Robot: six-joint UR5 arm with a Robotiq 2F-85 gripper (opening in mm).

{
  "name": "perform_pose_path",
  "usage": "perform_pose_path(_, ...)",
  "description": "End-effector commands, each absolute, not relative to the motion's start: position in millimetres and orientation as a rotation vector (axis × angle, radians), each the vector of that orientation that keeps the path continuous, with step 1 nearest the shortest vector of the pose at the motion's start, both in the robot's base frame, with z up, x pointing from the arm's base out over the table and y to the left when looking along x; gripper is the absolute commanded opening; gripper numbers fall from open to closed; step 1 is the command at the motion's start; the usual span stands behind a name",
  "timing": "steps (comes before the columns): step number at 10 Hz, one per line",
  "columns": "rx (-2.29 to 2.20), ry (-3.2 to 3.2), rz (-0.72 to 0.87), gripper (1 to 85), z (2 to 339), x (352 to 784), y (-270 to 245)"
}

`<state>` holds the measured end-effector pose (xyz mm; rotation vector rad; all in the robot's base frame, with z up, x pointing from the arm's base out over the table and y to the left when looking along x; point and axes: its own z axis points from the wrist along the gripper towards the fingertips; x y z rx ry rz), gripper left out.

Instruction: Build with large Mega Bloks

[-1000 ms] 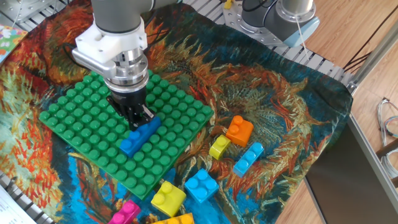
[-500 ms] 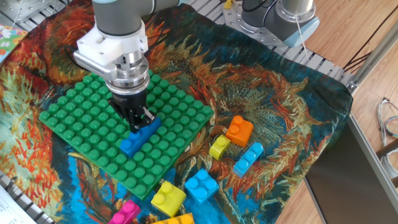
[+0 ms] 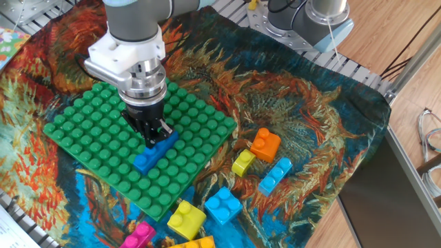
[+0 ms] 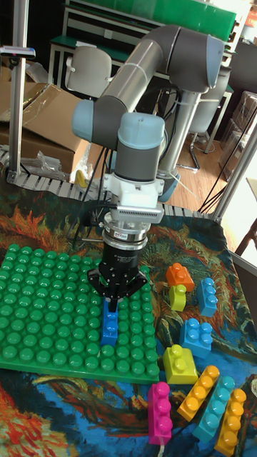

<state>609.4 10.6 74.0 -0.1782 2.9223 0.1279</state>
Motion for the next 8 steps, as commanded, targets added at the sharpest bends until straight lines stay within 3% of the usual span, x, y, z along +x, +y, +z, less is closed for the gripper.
perform_pose_path(1, -0.166, 2.925, 0.154, 1.3, 84, 605, 10)
perform_pose_path(4, -0.174, 2.937, 0.132, 1.7, 92, 606, 8)
perform_pose_path(5, -0.179, 2.932, 0.147, 13.7, 101, 612, 14)
perform_pose_path(6, -0.239, 2.91, 0.162, 36.7, 106, 617, 19)
perform_pose_path(7, -0.285, 2.886, 0.191, 51.3, 108, 621, 26)
perform_pose_path(8, -0.262, 2.894, 0.19, 52.7, 108, 620, 25)
